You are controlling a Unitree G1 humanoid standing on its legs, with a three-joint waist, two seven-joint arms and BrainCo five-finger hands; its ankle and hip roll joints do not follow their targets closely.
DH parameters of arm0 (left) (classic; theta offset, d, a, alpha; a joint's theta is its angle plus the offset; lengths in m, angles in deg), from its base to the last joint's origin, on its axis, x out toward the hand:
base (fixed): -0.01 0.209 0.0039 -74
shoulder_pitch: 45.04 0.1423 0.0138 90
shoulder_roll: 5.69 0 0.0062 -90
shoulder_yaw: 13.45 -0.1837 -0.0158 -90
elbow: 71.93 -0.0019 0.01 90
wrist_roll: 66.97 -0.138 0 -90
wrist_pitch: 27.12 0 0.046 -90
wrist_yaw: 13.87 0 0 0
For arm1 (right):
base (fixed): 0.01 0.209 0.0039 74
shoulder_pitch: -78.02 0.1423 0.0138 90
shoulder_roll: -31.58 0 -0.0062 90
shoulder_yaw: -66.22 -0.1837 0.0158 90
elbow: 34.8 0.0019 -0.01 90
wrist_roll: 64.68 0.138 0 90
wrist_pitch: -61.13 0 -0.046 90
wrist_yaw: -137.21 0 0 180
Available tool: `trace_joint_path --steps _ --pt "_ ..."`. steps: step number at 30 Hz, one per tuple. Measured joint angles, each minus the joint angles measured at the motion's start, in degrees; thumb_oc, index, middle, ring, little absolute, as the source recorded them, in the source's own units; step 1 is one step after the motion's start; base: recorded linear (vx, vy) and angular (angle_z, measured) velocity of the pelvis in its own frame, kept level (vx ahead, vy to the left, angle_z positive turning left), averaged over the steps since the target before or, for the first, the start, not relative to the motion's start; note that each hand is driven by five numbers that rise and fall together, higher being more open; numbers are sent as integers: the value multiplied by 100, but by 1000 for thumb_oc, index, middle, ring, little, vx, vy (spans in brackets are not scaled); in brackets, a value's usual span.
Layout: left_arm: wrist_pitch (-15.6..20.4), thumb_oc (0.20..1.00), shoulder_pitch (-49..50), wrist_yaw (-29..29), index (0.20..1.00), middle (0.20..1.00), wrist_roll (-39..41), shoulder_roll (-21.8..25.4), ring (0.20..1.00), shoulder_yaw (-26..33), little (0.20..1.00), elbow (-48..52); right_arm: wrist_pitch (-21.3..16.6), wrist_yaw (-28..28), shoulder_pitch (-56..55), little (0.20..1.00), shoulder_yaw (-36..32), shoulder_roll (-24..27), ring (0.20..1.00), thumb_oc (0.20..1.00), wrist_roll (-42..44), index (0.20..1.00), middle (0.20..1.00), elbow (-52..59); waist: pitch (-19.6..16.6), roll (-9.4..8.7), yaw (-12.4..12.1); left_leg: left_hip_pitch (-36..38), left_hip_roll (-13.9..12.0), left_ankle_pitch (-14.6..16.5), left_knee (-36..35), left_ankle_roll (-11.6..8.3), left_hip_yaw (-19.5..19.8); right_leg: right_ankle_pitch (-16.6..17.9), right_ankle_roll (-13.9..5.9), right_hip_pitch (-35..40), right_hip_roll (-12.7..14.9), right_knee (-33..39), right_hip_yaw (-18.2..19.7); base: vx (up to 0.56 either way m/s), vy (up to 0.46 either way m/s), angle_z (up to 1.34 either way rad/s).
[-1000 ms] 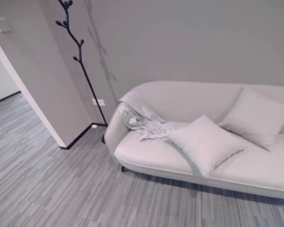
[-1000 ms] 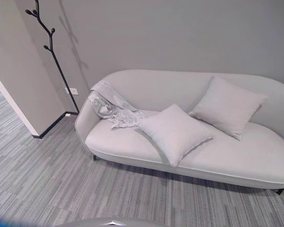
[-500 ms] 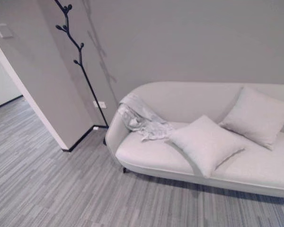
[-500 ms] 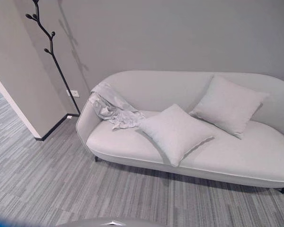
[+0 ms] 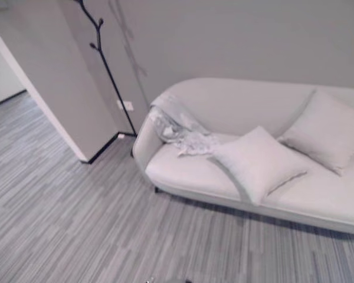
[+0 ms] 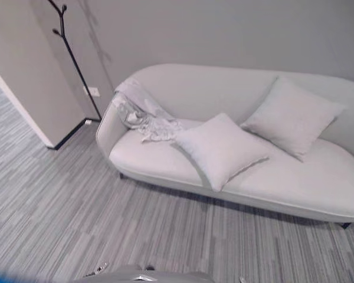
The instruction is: Hang the clothes on the sofa on the clothes rack.
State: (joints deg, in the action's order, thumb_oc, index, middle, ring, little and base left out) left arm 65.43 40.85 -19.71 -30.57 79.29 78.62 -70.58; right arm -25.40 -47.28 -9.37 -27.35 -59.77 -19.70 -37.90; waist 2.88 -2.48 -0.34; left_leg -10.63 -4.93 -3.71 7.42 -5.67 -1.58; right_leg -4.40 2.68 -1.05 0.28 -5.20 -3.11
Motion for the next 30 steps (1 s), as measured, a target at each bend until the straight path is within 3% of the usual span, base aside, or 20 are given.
trace_joint_path --steps 3,5,6,9,10,11,13,14,15,16,18,19,20,21,23,24,26,27,29,30 --pt "36 1000 -25 17 1000 1000 367 -5 1000 95 1000 14 0 -44 -27 1000 0 -8 1000 1000 -16 1000 1000 46 114 -28 -21 -8 -679 -12 -721 -21 107 57 25 110 18 219 10 245 271 31" --pt "88 1000 -38 82 1000 1000 564 -94 1000 108 1000 12 -2 -22 -41 1000 10 66 1000 1000 -16 1000 1000 44 126 86 -28 -27 -986 -15 -1328 -40 121 36 -61 20 21 205 76 340 338 18" --pt "120 1000 -79 123 1000 1000 745 -178 1000 135 1000 7 -24 9 15 1000 -51 113 1000 1000 -16 1000 1000 43 229 243 -79 -166 -1200 37 -1322 -112 66 27 -141 1 78 213 115 472 410 6" --pt "128 1000 -61 191 1000 1000 852 -245 1000 167 1000 4 -18 25 -18 1000 -119 121 1000 1000 -19 1000 1000 47 208 305 -174 -94 -1192 60 -1299 -145 42 10 -223 68 319 251 253 480 369 -9" --pt "143 1000 -13 196 1000 1000 850 -265 1000 198 1000 9 -23 27 -60 1000 -206 122 1000 1000 -93 1000 1000 6 189 290 -156 118 -1062 89 -1273 -183 14 -25 -288 136 581 240 340 584 432 -18" --pt "147 1000 9 207 1000 1000 845 -300 1000 163 1000 8 -41 20 -222 1000 -277 172 1000 1000 -207 1000 1000 175 87 375 -166 200 -885 111 -721 -201 -129 -102 -410 324 917 411 409 896 694 -15" --pt "197 1000 42 202 1000 1000 828 -395 1000 184 1000 -96 -32 12 -509 1000 -410 329 1000 1000 -231 1000 1000 154 -85 495 -148 412 -649 354 -512 -223 -234 -136 -501 597 1152 683 499 729 625 4" --pt "244 1000 -32 186 1000 1000 767 -422 1000 154 1000 -120 -27 7 -616 1000 -502 350 1000 1000 -208 1000 1000 152 -129 520 -165 487 -419 360 -378 -252 -299 -61 -497 590 1486 332 371 364 396 4" --pt "305 1000 64 198 1000 1000 532 -323 1000 -42 1000 -36 -89 0 -822 1000 -477 287 1000 1000 -168 1000 1000 361 -250 313 -172 487 -65 394 -245 -143 -565 -48 -535 136 1890 -527 347 199 246 -13" --pt "364 1000 181 196 1000 1000 277 -219 1000 -406 1000 20 -80 -20 -877 1000 -422 136 1000 1000 -117 1000 1000 378 -516 225 -163 519 205 399 -365 131 -790 79 -679 -325 2227 -1080 520 280 351 -22" --pt "412 1000 124 227 1000 1000 -128 35 1000 -809 1000 62 -17 -62 -682 1000 -121 -279 1000 1000 -114 1000 1000 445 -586 11 -162 689 718 544 -469 626 -1059 945 -955 -759 2627 -1537 799 398 444 -40" --pt "429 1000 164 236 1000 1000 -307 49 1000 -1038 1000 92 -53 -63 -615 1000 18 -345 1000 1000 -114 1000 1000 541 -561 14 -171 809 772 459 -619 714 -1210 1107 -994 -964 2749 -1749 782 303 314 -31" --pt "425 1000 210 235 1000 1000 -436 44 1000 -1074 1000 88 -74 -93 -555 1000 77 -402 1000 1000 -112 1000 1000 662 -592 93 -108 906 818 492 -714 718 -1202 1088 -1034 -946 2722 -1796 781 315 310 -32" --pt "430 1000 321 249 1000 1000 -721 3 1000 -1145 1000 141 -124 -7 -625 1000 192 -434 1000 1000 -102 1000 1000 896 -640 242 -87 1153 847 409 -1009 897 -1207 714 -1176 -1071 2270 -1970 1092 284 216 -13" --pt "418 1000 340 230 1000 1000 -925 14 1000 -1134 1000 157 -229 -85 -551 1000 315 -434 1000 1000 -84 1000 1000 910 -637 341 39 1317 826 313 -1261 929 -1159 386 -1269 -1049 1765 -1771 1143 325 197 -9" --pt "392 1000 342 234 1000 1000 -1032 59 1000 -1090 1000 147 -234 -92 -467 1000 409 -456 1000 1000 -47 1000 1000 1072 -487 322 157 1398 826 397 -1275 978 -1179 34 -1238 -1296 1228 -1812 949 183 58 -2" --pt "316 1000 262 245 1000 1000 -1076 25 1000 -976 1000 35 -263 -104 -445 1000 451 -444 1000 1000 19 1000 1000 1181 -417 300 318 1429 809 479 -1218 867 -1087 -65 -976 -1440 746 -1716 794 268 72 0" --pt "306 1000 175 235 1000 1000 -1090 10 1000 -930 1000 31 -279 -96 -387 1000 527 -437 1000 1000 55 1000 1000 1181 -267 292 422 1587 801 532 -1246 810 -1125 -11 -794 -1596 204 -1634 707 346 72 8" --pt "318 1000 11 236 1000 1000 -1137 -71 1000 -896 1000 56 -287 -102 -344 1000 587 -446 1000 1000 73 1000 1000 1125 -85 149 544 1798 938 716 -1276 852 -1002 205 -698 -1785 -261 -1310 647 353 39 31" --pt "321 1000 -25 235 1000 1000 -1189 -29 1000 -863 1000 61 -276 -94 -351 1000 582 -443 1000 1000 75 1000 1000 1059 -21 99 555 1894 1022 737 -1298 900 -957 336 -691 -1760 -331 -1033 618 358 2 47"
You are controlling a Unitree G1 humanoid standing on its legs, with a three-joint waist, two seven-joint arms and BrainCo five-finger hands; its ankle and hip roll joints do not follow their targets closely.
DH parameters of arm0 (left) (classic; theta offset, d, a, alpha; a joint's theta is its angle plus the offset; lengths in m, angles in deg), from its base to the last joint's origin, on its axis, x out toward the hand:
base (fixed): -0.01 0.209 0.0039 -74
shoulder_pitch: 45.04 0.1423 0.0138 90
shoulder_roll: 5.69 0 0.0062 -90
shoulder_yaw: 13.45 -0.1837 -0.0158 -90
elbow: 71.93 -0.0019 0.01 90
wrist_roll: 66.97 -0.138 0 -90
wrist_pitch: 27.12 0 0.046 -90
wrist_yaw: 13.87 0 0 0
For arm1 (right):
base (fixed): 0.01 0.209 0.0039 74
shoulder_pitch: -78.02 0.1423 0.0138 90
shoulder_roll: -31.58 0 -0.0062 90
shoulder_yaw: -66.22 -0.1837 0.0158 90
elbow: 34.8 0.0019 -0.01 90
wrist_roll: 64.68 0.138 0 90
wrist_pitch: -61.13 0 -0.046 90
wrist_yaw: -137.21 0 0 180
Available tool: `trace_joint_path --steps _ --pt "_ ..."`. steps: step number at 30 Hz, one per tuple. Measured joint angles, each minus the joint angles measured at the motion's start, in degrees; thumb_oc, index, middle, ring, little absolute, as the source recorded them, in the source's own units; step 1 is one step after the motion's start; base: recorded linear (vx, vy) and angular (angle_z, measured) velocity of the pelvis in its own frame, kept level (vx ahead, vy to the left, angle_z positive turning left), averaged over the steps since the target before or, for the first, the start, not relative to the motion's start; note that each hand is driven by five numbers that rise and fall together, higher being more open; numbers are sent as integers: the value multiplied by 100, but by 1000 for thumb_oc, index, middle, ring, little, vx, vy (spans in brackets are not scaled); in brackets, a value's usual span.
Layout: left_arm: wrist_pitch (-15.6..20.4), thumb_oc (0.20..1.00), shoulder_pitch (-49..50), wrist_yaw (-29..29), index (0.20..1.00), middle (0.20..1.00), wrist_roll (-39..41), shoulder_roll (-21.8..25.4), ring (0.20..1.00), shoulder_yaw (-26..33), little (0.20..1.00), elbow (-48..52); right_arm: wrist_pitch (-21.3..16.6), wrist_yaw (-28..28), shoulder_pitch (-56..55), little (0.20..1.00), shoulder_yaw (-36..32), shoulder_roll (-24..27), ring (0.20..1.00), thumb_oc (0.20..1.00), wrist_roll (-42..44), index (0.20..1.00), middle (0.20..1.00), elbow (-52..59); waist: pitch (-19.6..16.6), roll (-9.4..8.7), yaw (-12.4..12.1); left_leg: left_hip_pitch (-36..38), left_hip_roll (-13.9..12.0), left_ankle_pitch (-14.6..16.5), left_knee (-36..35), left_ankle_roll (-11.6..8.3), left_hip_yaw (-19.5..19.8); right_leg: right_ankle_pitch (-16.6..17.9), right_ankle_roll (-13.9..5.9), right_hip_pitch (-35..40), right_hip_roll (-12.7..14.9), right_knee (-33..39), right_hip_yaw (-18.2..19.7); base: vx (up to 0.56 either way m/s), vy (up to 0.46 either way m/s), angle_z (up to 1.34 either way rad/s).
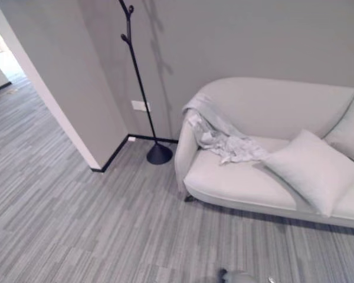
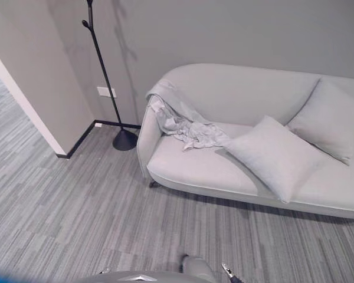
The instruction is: Hang the clothes on the sofa on the clothes rack.
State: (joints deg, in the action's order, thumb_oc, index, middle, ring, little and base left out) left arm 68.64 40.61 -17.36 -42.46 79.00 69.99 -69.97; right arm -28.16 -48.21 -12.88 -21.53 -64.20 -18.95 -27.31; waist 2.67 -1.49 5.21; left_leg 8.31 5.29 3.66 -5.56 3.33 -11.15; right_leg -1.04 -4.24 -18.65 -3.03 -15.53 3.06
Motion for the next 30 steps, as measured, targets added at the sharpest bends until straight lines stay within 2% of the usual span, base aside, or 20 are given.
trace_joint_path --steps 3,5,6,7,8,10,13,14,15,16,18,20,21,22,23,24,26,27,28,30 --pt "-3 1000 -25 -14 1000 1000 -116 -164 1000 -180 1000 173 -9 6 -105 1000 -195 41 1000 1000 32 1000 1000 -97 57 -65 140 327 149 285 0 69 229 333 90 12 26 660 -50 355 -48 31" --pt "-4 1000 -20 -65 1000 1000 -293 -258 1000 -306 1000 186 -6 8 -157 1000 -218 44 1000 1000 40 1000 1000 -156 43 -9 322 520 139 387 0 95 450 431 54 165 151 888 -123 334 -110 46" --pt "-1 1000 -15 -98 1000 1000 -315 -315 1000 -345 1000 217 -5 13 -171 1000 -242 46 1000 1000 41 1000 1000 -158 41 -1 343 676 88 499 2 62 485 677 83 204 148 836 -198 338 -130 40" --pt "-6 1000 8 -130 1000 1000 -356 -405 1000 -481 1000 211 -9 16 -182 1000 -239 65 1000 1000 54 1000 1000 -150 -11 151 410 816 -66 641 32 -29 610 852 235 313 78 716 -384 313 -128 35" --pt "-7 1000 10 -151 1000 1000 -413 -453 1000 -510 1000 208 -12 12 -203 1000 -238 81 1000 1000 56 1000 1000 -143 -5 222 423 887 -173 709 85 -130 703 819 538 421 -8 729 -487 322 -144 37" --pt "-2 1000 -42 -168 1000 1000 -499 -460 1000 -487 1000 156 -3 14 -8 1000 -239 101 1000 1000 56 1000 1000 -165 -50 350 335 1017 -394 731 285 -227 749 628 775 677 -211 792 -527 283 -156 6" --pt "1 1000 -14 -138 1000 1000 -491 -346 1000 -186 1000 38 -65 10 247 1000 -143 131 1000 1000 55 1000 1000 -34 -120 160 245 854 -558 790 1492 -612 715 568 846 1424 -321 1395 -541 215 -208 3" --pt "13 1000 -46 -108 1000 1000 -436 -323 1000 -144 1000 144 -138 13 307 1000 -84 148 1000 1000 51 1000 1000 164 -164 6 189 270 -540 702 2807 -864 669 565 839 1755 -280 1791 -564 193 -232 22" --pt "34 1000 -55 -90 1000 1000 -432 -304 1000 -168 1000 199 -195 19 284 1000 23 144 1000 1000 50 1000 1000 210 -193 -82 165 -148 -585 634 3596 -1035 672 612 834 1817 -225 1886 -514 215 -213 3" --pt "67 1000 -45 -68 1000 1000 -411 -232 1000 -174 1000 280 -263 13 319 1000 126 172 1000 1000 47 1000 1000 254 -206 -114 50 -431 -615 615 4107 -1052 660 685 826 1803 -209 1843 -488 144 -128 -17" --pt "100 1000 -20 78 1000 1000 -226 -263 1000 -283 1000 564 -348 116 446 1000 381 297 1000 1000 -35 1000 1000 378 -202 -100 -126 -999 -834 581 4902 -1031 638 613 1015 1920 -298 1747 -325 247 -72 -39" --pt "125 1000 -15 104 1000 1000 -211 -247 1000 -374 1000 808 -367 181 510 1000 470 308 1000 1000 -84 1000 1000 519 -173 -218 -154 -1261 -886 539 4623 -937 512 400 959 2109 -204 1904 -253 202 20 -13" --pt "152 1000 -11 107 1000 1000 -203 -193 1000 -483 1000 980 -391 191 510 1000 468 291 1000 1000 -87 1000 1000 523 -172 -369 -262 -1299 -861 452 4110 -788 270 277 710 2086 -25 1925 -332 171 95 3" --pt "175 1000 -55 109 1000 1000 -119 -323 1000 -577 1000 1202 -401 205 559 1000 479 357 1000 1000 -128 1000 1000 515 -89 -62 -262 -1379 -1107 386 3600 -754 262 -132 392 2001 11 1474 -570 145 122 -2" --pt "287 1000 -87 88 1000 1000 153 -490 1000 -683 1000 1464 -424 234 634 1000 506 671 1000 1000 -327 1000 1000 696 -8 1 -286 -1619 -1494 147 2365 -1137 255 -822 969 1151 349 -526 31 168 147 48" --pt "267 1000 -197 107 1000 1000 222 -637 1000 -746 1000 1451 -463 255 567 1000 460 760 1000 1000 -355 1000 1000 738 111 149 -165 -1659 -1616 55 1945 -1042 318 -1102 763 1230 350 -610 -98 125 108 69" --pt "242 1000 -60 78 1000 1000 321 -820 1000 -1012 1000 1614 -457 276 378 1000 500 992 1000 1000 -513 1000 1000 722 75 247 -251 -1706 -1588 -128 1035 -947 251 -1087 657 1452 375 -340 -97 224 146 34" --pt "251 1000 -32 90 1000 1000 465 -806 1000 -1076 1000 1852 -448 284 373 1000 492 998 1000 1000 -661 1000 1000 724 127 274 -389 -1776 -1479 -366 489 -974 420 -951 675 1590 310 -82 -14 486 279 -28" --pt "251 1000 -13 92 1000 1000 466 -786 1000 -1093 1000 1906 -442 281 372 1000 494 998 1000 1000 -706 1000 1000 726 128 274 -427 -1772 -1449 -397 348 -973 493 -907 699 1621 285 -15 32 355 191 -42" --pt "250 1000 9 93 1000 1000 469 -720 1000 -1107 1000 1974 -472 275 435 1000 474 941 1000 1000 -937 1000 1000 624 154 349 -427 -1787 -1387 -549 -27 -964 863 -810 569 1938 128 440 203 207 105 -52"
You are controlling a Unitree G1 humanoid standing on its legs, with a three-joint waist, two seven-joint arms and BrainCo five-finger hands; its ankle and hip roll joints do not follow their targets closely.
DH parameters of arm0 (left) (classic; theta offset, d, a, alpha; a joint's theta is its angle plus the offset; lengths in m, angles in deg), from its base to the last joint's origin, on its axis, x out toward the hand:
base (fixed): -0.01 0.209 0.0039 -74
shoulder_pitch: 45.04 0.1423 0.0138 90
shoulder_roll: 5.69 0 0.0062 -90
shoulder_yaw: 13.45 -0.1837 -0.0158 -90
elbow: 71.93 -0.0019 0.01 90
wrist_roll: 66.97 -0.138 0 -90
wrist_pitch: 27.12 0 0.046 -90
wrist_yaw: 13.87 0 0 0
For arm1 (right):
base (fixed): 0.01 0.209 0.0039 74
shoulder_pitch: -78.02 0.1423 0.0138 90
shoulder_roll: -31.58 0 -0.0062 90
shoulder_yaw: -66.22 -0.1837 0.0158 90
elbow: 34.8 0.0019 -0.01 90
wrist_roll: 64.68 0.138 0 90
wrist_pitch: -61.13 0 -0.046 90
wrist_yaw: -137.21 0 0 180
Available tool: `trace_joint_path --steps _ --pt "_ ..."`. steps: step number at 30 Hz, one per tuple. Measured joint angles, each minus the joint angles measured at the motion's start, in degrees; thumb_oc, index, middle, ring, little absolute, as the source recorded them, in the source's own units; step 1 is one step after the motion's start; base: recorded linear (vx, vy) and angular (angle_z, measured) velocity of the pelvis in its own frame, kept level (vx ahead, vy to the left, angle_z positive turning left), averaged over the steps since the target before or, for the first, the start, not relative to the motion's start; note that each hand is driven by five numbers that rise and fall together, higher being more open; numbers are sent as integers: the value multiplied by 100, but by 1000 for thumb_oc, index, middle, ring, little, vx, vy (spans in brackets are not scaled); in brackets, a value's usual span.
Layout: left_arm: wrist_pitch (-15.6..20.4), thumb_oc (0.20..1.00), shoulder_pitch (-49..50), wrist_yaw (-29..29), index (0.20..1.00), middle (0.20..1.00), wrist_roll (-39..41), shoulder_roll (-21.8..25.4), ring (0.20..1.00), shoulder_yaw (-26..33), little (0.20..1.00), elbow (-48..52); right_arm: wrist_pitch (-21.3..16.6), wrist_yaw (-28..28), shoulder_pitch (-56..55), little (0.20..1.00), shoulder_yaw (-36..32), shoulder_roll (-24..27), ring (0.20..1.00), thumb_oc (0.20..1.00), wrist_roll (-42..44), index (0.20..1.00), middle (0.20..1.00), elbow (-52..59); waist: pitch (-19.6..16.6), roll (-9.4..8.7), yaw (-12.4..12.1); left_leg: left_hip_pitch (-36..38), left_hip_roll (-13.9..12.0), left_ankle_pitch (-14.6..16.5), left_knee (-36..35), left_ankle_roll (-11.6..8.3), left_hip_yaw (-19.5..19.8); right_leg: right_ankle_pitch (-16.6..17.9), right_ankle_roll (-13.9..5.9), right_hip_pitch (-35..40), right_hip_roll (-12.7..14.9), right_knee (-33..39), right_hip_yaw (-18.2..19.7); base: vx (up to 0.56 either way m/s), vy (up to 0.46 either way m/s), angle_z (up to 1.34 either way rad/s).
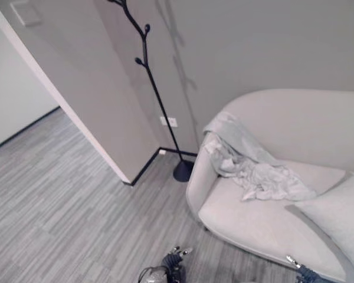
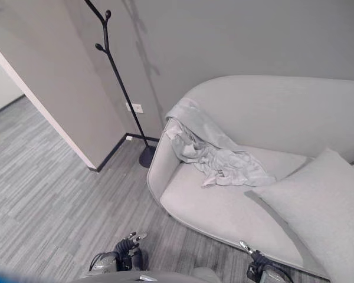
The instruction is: Hang the clothes on the sofa on the clothes rack.
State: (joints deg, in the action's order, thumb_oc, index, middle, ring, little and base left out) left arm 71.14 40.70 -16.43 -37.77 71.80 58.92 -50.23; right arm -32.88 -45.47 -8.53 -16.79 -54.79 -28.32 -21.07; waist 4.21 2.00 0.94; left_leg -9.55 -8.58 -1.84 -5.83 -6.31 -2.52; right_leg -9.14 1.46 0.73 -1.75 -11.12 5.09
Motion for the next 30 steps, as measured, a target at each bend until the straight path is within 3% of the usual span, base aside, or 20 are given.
trace_joint_path --steps 1,5,6,9,10,11,12,13,14,15,18,19,21,22,24,25,26,28,29,30 --pt "4 1000 6 5 1000 1000 4 33 1000 9 1000 -8 12 1 20 1000 14 -37 1000 1000 -66 1000 1000 -80 48 -38 -76 27 3 -72 36 54 30 165 174 228 -5 150 78 444 238 -51" --pt "34 1000 -42 15 1000 1000 215 63 1000 75 1000 -39 37 4 -52 1000 -64 -35 1000 1000 -288 1000 1000 -275 69 -61 -36 -219 -199 -149 23 5 96 -120 0 554 125 428 352 566 335 -32" --pt "43 1000 -58 9 1000 1000 210 77 1000 -67 1000 -34 51 -12 -154 1000 -268 21 1000 1000 -372 1000 1000 -313 101 -13 -88 -243 -230 -156 183 18 -77 -122 -202 832 281 531 492 766 501 -47" --pt "110 1000 10 -7 1000 1000 143 25 1000 22 1000 -151 57 -27 -444 1000 -579 62 1000 1000 -498 1000 1000 -538 -10 74 -94 -5 -92 -152 631 70 -317 -533 -359 1212 758 601 503 483 356 -38" --pt "107 1000 -3 1 1000 1000 95 -19 1000 56 1000 -391 96 -38 -582 1000 -597 120 1000 1000 -500 1000 1000 -623 -178 155 -85 139 16 -263 625 20 -341 -723 -670 1248 924 478 612 391 337 -46" --pt "101 1000 -44 13 1000 1000 78 32 1000 80 1000 -496 126 -47 -676 1000 -623 28 1000 1000 -487 1000 1000 -584 -206 58 -47 216 184 -537 633 37 -526 -762 -751 1076 1099 63 659 390 336 -65" --pt "104 1000 19 6 1000 1000 13 81 1000 186 1000 -491 128 -65 -743 1000 -654 -102 1000 1000 -480 1000 1000 -452 -294 10 -46 341 305 -517 459 48 -704 -700 -777 663 1193 -648 605 163 194 -64" --pt "108 1000 83 11 1000 1000 -45 67 1000 206 1000 -492 119 -88 -762 1000 -629 -176 1000 1000 -479 1000 1000 -370 -386 69 -52 430 341 -623 270 224 -790 -631 -799 370 1292 -1093 522 236 310 -54" --pt "132 1000 73 8 1000 1000 -99 256 1000 85 1000 -650 157 -171 -878 1000 -532 -386 1000 1000 -393 1000 1000 -345 -499 -51 69 601 655 -571 86 594 -879 -216 -809 104 1540 -1623 507 355 519 -36" --pt "123 1000 -19 7 1000 1000 -143 346 1000 -33 1000 -707 166 -146 -871 1000 -590 -537 1000 1000 -343 1000 1000 -316 -524 -214 45 708 903 -540 49 742 -996 -73 -977 -292 1858 -2289 360 191 327 -15" --pt "117 1000 -101 38 1000 1000 -311 442 1000 -154 1000 -978 200 -143 -709 1000 -521 -618 1000 1000 -241 1000 1000 -312 -538 -297 -44 808 1284 -310 51 1071 -1150 231 -1013 -583 2425 -2067 71 183 262 -13" --pt "111 1000 -121 47 1000 1000 -385 452 1000 -170 1000 -1054 202 -138 -656 1000 -441 -616 1000 1000 -239 1000 1000 -210 -520 -258 -32 838 1311 -203 24 1213 -1146 274 -1037 -634 2397 -1928 -15 129 124 -4" --pt "110 1000 -7 93 1000 1000 -591 522 1000 -118 1000 -1143 148 -141 -565 1000 -376 -646 1000 1000 -239 1000 1000 -12 -526 -165 -1 903 1313 -179 49 1223 -1124 303 -1143 -612 2212 -1514 92 201 165 4" --pt "112 1000 103 119 1000 1000 -713 605 1000 18 1000 -1113 80 -112 -445 1000 -429 -653 1000 1000 -241 1000 1000 218 -483 -142 0 966 1320 -10 13 1294 -1119 193 -1253 -735 1908 -1254 122 161 104 -14" --pt "97 1000 217 141 1000 1000 -774 629 1000 235 1000 -1138 -31 -2 -318 1000 -416 -632 1000 1000 -246 1000 1000 497 -425 -85 39 1037 1242 -44 15 1226 -1272 132 -1280 -866 1550 -835 44 136 51 -29" --pt "96 1000 240 148 1000 1000 -798 654 1000 279 1000 -1115 -65 63 -330 1000 -413 -619 1000 1000 -263 1000 1000 676 -409 -98 55 1068 1245 26 15 1171 -1267 151 -1251 -937 1439 -705 -21 151 34 -25" --pt "94 1000 235 203 1000 1000 -801 641 1000 537 1000 -1114 -21 318 -548 1000 -255 -523 1000 1000 -557 1000 1000 1576 -339 -120 83 1109 1184 124 16 1189 -1268 159 -1203 -1193 968 -502 24 161 39 -17" --pt "90 1000 212 238 1000 1000 -800 667 1000 715 1000 -1113 -134 481 -733 1000 -196 -405 1000 1000 -859 1000 1000 2490 -146 -181 285 1218 1134 116 15 1173 -1222 350 -1042 -1368 522 -168 94 235 40 8" --pt "90 1000 212 238 1000 1000 -800 667 1000 715 1000 -1113 -134 481 -733 1000 -196 -405 1000 1000 -859 1000 1000 2490 -146 -181 285 1218 1134 116 15 1173 -1222 350 -1042 -1368 522 -168 94 250 19 27" --pt "69 1000 206 233 1000 1000 -811 642 1000 770 1000 -1065 -199 679 -874 1000 -266 -320 1000 1000 -1006 1000 1000 2949 -46 -430 385 1373 1219 177 12 1096 -1143 924 -867 -1400 444 81 110 189 -6 18"
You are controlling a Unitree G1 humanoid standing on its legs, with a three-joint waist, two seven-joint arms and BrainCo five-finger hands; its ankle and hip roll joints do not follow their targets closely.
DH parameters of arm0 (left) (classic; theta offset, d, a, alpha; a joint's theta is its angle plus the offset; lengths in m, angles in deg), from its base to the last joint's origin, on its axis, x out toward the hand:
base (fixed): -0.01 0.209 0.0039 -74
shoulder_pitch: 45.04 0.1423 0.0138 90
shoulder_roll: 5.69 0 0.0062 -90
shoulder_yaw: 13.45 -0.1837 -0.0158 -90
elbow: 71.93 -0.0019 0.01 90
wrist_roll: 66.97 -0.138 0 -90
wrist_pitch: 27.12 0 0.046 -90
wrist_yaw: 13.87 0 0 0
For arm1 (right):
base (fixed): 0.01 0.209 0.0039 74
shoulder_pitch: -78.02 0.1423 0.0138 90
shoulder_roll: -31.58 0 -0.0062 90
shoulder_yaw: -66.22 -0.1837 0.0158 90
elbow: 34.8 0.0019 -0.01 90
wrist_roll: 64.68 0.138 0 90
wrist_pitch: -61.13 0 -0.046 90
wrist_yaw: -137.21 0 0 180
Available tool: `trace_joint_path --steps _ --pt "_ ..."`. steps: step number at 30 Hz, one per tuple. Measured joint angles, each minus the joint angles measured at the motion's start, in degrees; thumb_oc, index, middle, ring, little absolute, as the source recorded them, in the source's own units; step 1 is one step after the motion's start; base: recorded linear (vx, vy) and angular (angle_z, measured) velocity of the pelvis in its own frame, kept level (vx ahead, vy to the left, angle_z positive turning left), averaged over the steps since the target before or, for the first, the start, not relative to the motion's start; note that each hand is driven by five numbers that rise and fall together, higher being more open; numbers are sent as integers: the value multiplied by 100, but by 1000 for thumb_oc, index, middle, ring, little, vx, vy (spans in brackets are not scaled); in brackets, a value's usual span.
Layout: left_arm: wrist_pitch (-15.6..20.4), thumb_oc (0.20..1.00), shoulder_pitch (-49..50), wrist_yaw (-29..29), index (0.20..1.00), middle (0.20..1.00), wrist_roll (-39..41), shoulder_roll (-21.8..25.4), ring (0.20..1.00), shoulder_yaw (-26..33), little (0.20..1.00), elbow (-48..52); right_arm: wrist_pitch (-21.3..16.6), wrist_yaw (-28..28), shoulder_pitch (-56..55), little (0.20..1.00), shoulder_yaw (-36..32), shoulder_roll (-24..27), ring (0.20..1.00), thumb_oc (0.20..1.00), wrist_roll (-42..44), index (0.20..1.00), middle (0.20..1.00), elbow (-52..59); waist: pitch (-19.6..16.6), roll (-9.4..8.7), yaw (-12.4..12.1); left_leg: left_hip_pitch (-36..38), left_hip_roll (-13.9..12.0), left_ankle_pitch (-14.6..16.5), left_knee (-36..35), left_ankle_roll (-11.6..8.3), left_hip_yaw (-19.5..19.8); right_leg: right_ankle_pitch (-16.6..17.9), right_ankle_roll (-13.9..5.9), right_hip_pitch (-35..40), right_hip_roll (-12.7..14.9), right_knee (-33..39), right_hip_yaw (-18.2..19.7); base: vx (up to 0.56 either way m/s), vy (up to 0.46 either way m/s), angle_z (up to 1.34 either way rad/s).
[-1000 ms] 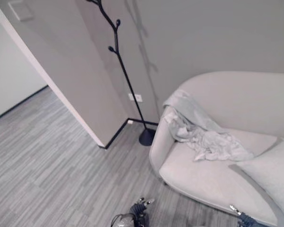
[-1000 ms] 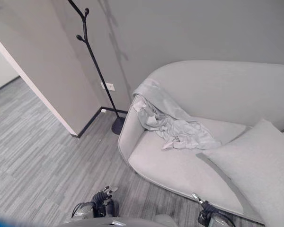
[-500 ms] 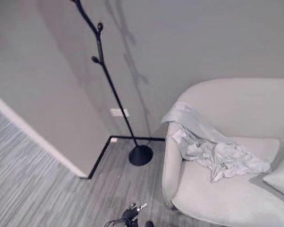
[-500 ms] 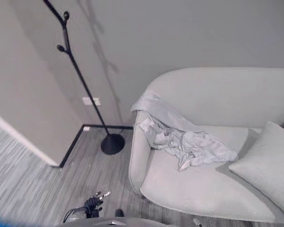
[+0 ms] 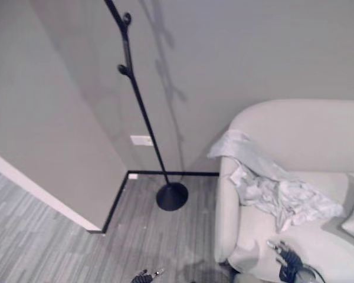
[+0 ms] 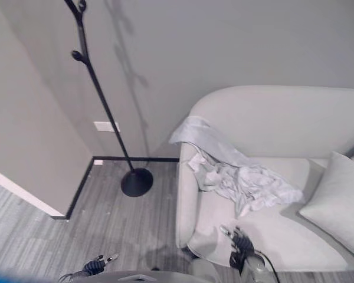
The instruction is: Hang the clothes on the sofa on the clothes rack.
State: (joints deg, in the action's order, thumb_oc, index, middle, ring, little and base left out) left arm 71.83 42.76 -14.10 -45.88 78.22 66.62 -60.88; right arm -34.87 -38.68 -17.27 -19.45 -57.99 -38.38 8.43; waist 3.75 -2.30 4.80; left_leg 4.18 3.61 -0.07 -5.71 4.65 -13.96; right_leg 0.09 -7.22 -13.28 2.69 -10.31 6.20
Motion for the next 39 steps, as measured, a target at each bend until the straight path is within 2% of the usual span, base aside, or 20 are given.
trace_joint_path --steps 4,11,16,18,20,22,23,24,25,26,28,29,30,31,32,33,34,36,38,39 --pt "-63 1000 -37 -7 1000 1000 -211 -180 1000 -173 1000 189 55 259 -267 1000 -155 262 1000 1000 -531 1000 1000 652 91 133 82 165 -182 -35 21 -179 325 409 109 572 -174 569 -61 175 -65 34" --pt "-123 1000 39 13 1000 1000 -436 -536 1000 -247 1000 614 354 777 158 1000 152 1284 1000 1000 -2944 1000 1000 1833 66 568 75 348 -493 137 16 -484 609 387 485 1072 -382 909 -427 205 -142 21" --pt "-176 1000 -204 166 1000 1000 -436 -530 1000 -326 1000 744 430 1020 813 1000 960 1695 1000 1000 -4167 1000 1000 1586 172 286 -137 -378 -493 294 1652 -890 793 290 758 1107 -341 837 -586 83 -163 18" --pt "-86 1000 -412 234 1000 1000 -437 -457 1000 -628 1000 1158 465 1151 1177 1000 1537 1893 1000 1000 -5135 1000 1000 1212 382 -94 -407 -1421 -415 117 3637 -1060 1101 335 927 1265 -78 851 -662 152 24 22" --pt "-52 1000 -444 247 1000 1000 -433 -488 1000 -687 1000 1195 450 1318 1253 1000 1683 1845 1000 1000 -5397 1000 1000 1157 336 -171 -347 -1477 -552 70 3408 -992 872 322 943 1366 42 934 -782 177 72 20" --pt "-25 1000 -418 258 1000 1000 -357 -462 1000 -709 1000 1232 474 1352 1253 1000 1824 1730 1000 1000 -5509 1000 1000 1024 252 -392 -371 -1331 -620 69 2669 -978 509 314 932 1360 293 1173 -839 115 98 -9" --pt "-11 1000 -313 272 1000 1000 -321 -549 1000 -731 1000 1208 449 1416 1288 1000 2010 1798 1000 1000 -5574 1000 1000 958 199 -189 -368 -1144 -890 44 1813 -956 681 145 806 1338 139 1107 -771 140 131 -28" --pt "34 1000 -290 282 1000 1000 -319 -628 1000 -787 1000 1253 441 1427 1336 1000 2081 1969 1000 1000 -5606 1000 1000 882 205 150 -376 -1066 -1277 137 1246 -1071 883 -72 878 915 -218 91 -798 153 139 2" --pt "74 1000 -235 268 1000 1000 -322 -626 1000 -836 1000 1437 452 1429 1315 1000 2075 2074 1000 1000 -5654 1000 1000 839 143 290 -349 -1017 -1423 396 886 -947 1021 -411 841 700 -301 -383 -815 236 197 12" --pt "67 1000 -217 296 1000 1000 -319 -583 1000 -970 1000 1283 493 1455 1342 1000 2146 1948 1000 1000 -5740 1000 1000 454 149 282 -452 -1039 -1479 78 764 -987 1077 -615 787 669 -222 -584 -830 182 140 19" --pt "39 1000 -199 339 1000 1000 -319 -529 1000 -1045 1000 1175 449 1451 1345 1000 2410 1944 1000 1000 -5787 1000 1000 138 54 226 -493 -1134 -1408 169 828 -1014 675 -614 788 558 2 -480 -852 235 160 15" --pt "52 1000 -154 389 1000 1000 -319 -559 1000 -1016 1000 1142 442 1468 1350 1000 2518 2012 1000 1000 -5793 1000 1000 27 -41 524 -537 -1431 -1472 427 1047 -996 512 -560 494 574 -21 -350 -859 386 264 15" --pt "56 1000 -140 396 1000 1000 -317 -593 1000 -1001 1000 1162 442 1464 1360 1000 2537 2032 1000 1000 -5795 1000 1000 -1 -30 617 -624 -1495 -1519 428 1136 -1026 474 -591 395 384 -123 -766 -712 497 324 -10" --pt "147 1000 82 407 1000 1000 -303 -442 1000 -1008 1000 1440 452 1449 1394 1000 2549 1860 1000 1000 -5865 1000 1000 -278 -60 568 -914 -1541 -1387 428 1100 -1064 316 -1123 247 -27 -194 -2491 -485 374 239 -8" --pt "224 1000 141 406 1000 1000 -304 -243 1000 -1044 1000 1565 462 1446 1411 1000 2555 1695 1000 1000 -5954 1000 1000 -520 -88 392 -938 -1511 -1181 538 1073 -1546 302 -1388 343 137 -67 -2773 -431 328 216 30" --pt "250 1000 129 396 1000 1000 -306 -97 1000 -1072 1000 1602 466 1454 1417 1000 2563 1507 1000 1000 -6038 1000 1000 -725 -144 -4 -880 -1569 -872 467 1159 -1503 187 -1735 481 508 314 -2089 -318 209 165 66" --pt "153 1000 54 435 1000 1000 -295 -94 1000 -1004 1000 1290 499 1492 1652 1000 2512 1386 1000 1000 -6241 1000 1000 -1044 -216 167 -893 -1695 -980 112 1369 -1063 390 -1844 260 676 417 -1435 -228 299 225 31" --pt "95 1000 66 449 1000 1000 -326 -192 1000 -996 1000 1154 538 1569 1708 1000 2699 1366 1000 1000 -6467 1000 1000 -1303 -230 304 -997 -1217 -990 60 756 -1015 349 -1490 402 1017 665 -546 -81 186 158 -3" --pt "102 1000 74 442 1000 1000 -341 -205 1000 -1046 1000 1292 564 1630 1696 1000 2617 1424 1000 1000 -6520 1000 1000 -1243 -267 441 -955 -639 -1106 68 329 -1050 394 -1016 38 1074 753 -42 229 7 97 -5" --pt "105 1000 43 448 1000 1000 -364 -241 1000 -1053 1000 1274 595 1691 1727 1000 2536 1418 1000 1000 -6518 1000 1000 -1295 -277 545 -951 -519 -1202 -263 118 -1190 276 -887 -136 1044 787 61 192 -67 67 -39"
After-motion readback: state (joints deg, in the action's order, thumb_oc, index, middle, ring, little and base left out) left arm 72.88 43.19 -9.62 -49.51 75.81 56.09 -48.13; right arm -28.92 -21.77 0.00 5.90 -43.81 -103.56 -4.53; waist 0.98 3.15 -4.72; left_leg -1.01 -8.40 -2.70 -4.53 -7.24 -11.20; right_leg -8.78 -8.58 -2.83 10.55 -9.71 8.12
